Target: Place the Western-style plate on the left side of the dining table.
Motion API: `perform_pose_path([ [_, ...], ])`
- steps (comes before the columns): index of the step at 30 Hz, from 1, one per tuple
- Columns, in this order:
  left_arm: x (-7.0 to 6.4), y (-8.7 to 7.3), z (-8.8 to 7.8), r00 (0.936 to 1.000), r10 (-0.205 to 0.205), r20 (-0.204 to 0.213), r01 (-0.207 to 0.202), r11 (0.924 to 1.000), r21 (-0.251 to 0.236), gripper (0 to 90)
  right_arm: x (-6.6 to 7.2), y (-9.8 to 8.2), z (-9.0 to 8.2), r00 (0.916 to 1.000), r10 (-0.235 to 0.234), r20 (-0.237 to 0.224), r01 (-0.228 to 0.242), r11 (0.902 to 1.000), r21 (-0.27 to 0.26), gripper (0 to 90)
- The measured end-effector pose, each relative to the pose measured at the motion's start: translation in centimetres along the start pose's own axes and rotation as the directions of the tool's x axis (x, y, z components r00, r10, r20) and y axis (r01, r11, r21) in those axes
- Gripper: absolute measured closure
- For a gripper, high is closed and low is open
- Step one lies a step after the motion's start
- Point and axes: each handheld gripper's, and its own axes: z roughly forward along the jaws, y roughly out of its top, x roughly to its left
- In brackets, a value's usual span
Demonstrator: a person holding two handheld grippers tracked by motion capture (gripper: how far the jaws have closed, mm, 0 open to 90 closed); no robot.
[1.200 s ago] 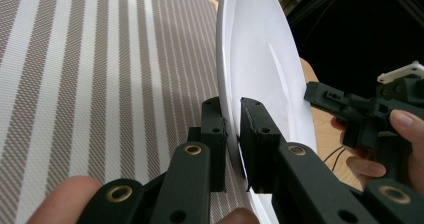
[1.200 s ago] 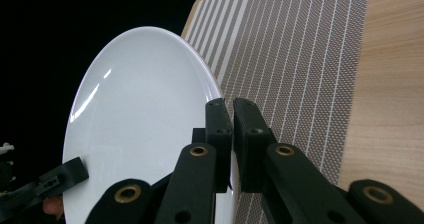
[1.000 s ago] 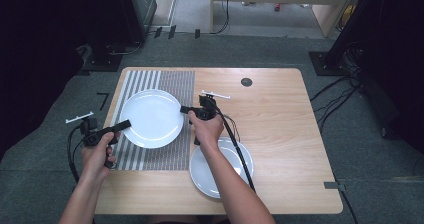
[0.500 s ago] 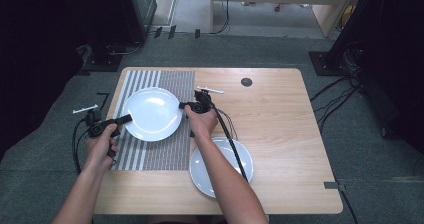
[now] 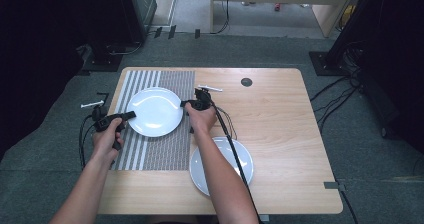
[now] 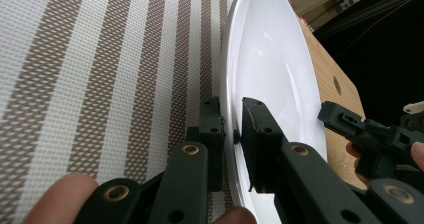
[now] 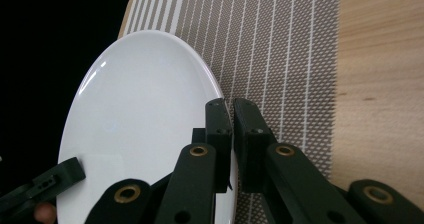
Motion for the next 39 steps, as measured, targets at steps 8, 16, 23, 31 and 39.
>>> perform_pose_path([
  [8, 0.4, 0.5, 0.4, 0.9976, -0.002, -0.069, 0.0, 0.9997, -0.025, 79.2, 0.2, 0.0, 1.1, 0.9997, -0.021, 0.009, 0.021, 0.9998, 0.0, 86.9],
  [16, 0.8, 0.4, 1.2, 0.9957, 0.021, -0.09, -0.021, 0.9998, 0.002, 75.0, 0.3, -0.1, 1.6, 0.997, -0.066, 0.042, 0.067, 0.9976, -0.019, 86.8],
  [23, -0.1, 0.0, 1.5, 0.979, 0.143, -0.145, -0.145, 0.9894, -0.002, 69.8, 0.2, -0.1, 1.7, 0.9933, -0.112, 0.027, 0.113, 0.9932, -0.028, 81.3],
  [31, -1.9, -1.0, 1.8, 0.9075, 0.323, -0.269, -0.327, 0.9445, 0.029, 56.3, 0.5, 0.5, 0.5, 0.9799, -0.189, 0.064, 0.193, 0.9788, -0.068, 55.3],
  [39, -2.9, -1.5, 2.1, 0.8518, 0.384, -0.356, -0.387, 0.9196, 0.065, 42.7, 0.7, 0.9, -1.3, 0.9512, -0.29, 0.106, 0.296, 0.9539, -0.05, 48.3],
])
